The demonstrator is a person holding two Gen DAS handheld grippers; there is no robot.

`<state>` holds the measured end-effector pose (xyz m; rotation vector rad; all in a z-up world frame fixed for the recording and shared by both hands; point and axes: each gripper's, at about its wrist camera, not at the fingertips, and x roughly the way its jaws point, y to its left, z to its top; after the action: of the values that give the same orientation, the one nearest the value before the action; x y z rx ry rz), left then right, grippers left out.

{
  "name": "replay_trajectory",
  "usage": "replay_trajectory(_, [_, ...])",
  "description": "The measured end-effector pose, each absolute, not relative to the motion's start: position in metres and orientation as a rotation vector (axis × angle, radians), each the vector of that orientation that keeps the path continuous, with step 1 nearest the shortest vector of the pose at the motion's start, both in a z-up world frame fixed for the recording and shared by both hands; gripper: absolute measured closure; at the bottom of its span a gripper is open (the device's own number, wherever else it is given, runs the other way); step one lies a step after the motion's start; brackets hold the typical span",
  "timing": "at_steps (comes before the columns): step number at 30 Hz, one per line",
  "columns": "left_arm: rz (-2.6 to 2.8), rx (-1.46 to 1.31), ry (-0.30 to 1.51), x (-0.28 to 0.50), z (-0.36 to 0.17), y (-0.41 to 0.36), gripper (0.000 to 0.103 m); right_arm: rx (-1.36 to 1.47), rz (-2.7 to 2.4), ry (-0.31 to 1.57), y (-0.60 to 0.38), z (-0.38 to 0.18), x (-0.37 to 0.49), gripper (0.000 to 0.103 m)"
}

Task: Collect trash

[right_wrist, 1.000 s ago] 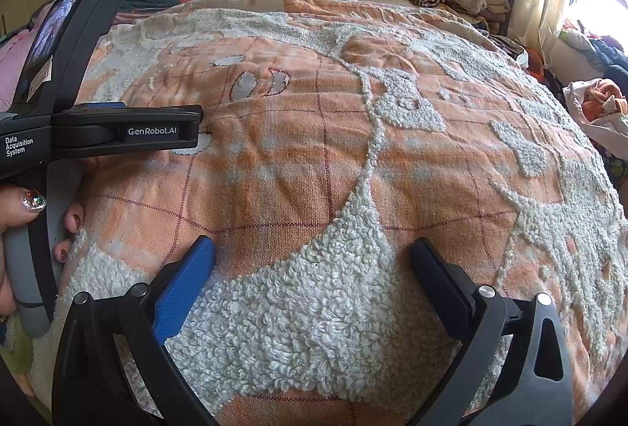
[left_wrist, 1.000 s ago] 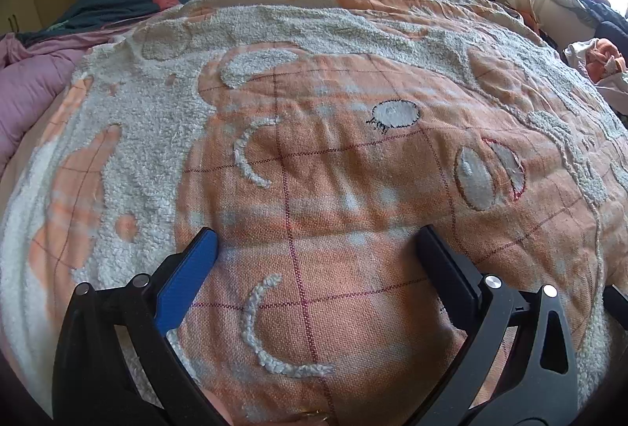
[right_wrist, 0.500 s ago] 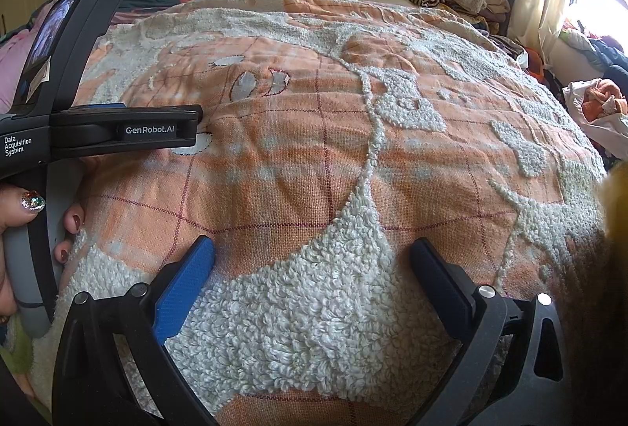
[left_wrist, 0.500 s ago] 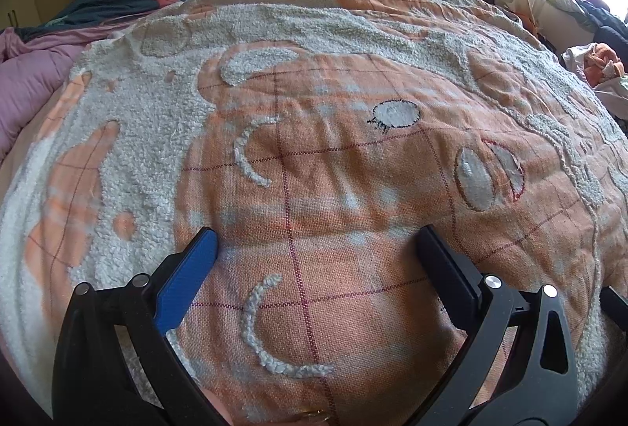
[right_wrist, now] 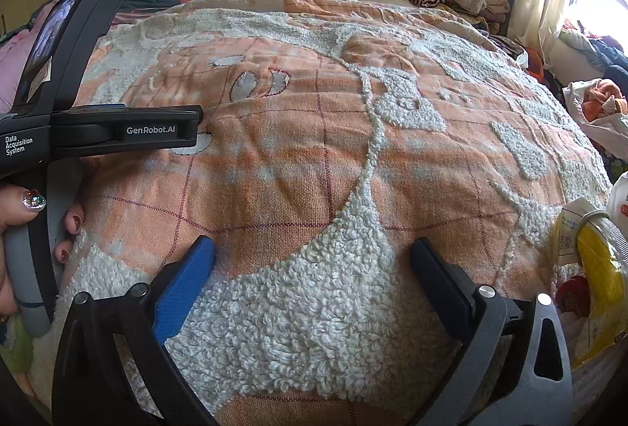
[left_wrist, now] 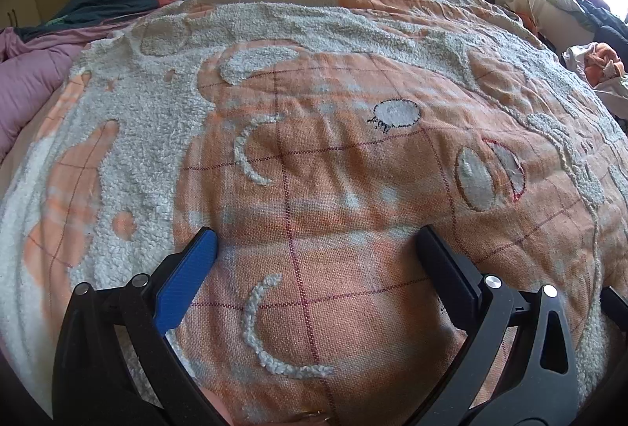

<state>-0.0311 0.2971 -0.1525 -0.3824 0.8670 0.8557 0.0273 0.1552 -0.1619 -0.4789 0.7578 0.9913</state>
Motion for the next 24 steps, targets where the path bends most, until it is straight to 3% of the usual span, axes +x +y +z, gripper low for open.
replay_trajectory(24, [0.871,-0.351,0.876,-0.0259,-0.1506,0.2945,0.010,-0.478,0.992,0.759,0.1556,-0.1614,0.0275,0.005])
